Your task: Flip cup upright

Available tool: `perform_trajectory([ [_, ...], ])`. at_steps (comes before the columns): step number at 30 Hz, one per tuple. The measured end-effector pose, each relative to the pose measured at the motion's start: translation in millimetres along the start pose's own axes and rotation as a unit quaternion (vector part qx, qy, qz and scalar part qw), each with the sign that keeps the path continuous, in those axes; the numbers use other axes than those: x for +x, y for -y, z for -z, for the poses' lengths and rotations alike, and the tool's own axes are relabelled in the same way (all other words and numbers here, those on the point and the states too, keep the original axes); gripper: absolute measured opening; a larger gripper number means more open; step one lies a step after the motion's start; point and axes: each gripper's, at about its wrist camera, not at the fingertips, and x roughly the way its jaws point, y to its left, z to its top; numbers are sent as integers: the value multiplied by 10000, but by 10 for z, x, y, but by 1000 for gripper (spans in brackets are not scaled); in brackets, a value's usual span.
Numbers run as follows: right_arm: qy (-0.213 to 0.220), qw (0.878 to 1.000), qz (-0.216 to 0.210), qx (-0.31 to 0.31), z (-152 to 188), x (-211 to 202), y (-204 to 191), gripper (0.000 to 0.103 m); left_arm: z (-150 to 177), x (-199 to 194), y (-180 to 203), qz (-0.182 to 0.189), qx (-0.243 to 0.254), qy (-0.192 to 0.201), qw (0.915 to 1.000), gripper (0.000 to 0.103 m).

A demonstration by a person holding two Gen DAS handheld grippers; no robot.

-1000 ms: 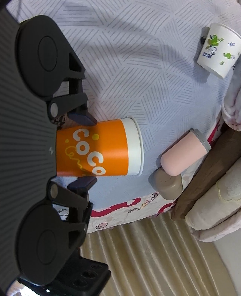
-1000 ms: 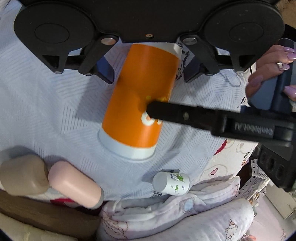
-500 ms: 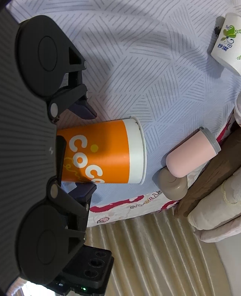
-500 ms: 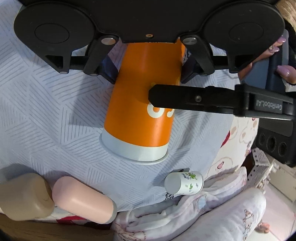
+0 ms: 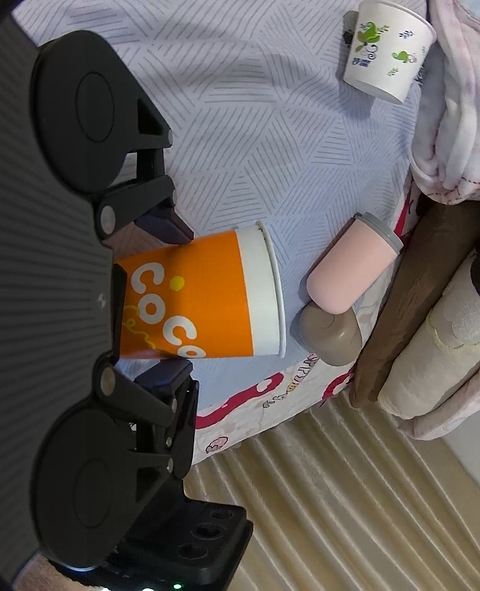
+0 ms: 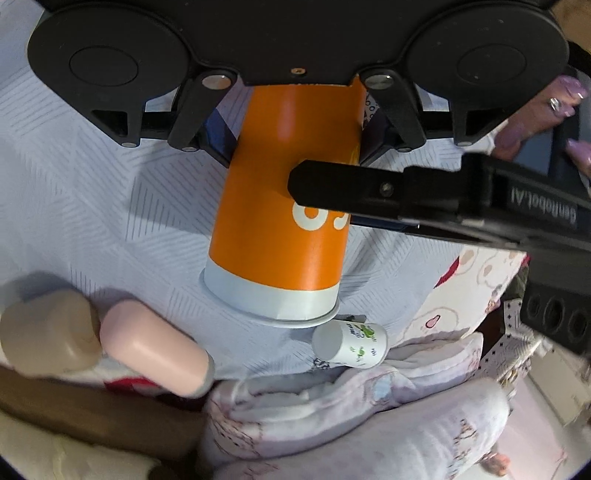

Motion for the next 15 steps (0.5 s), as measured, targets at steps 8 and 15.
perform_trajectory([
  [8,417,9942,405,-904,-18,-67,-219,76,44,-179,283,-393,897,360,9945,67],
  [15,750,9841,730,-1438,-6,-88,-365,76,57,-280,373,-514,1218,604,9894,67],
])
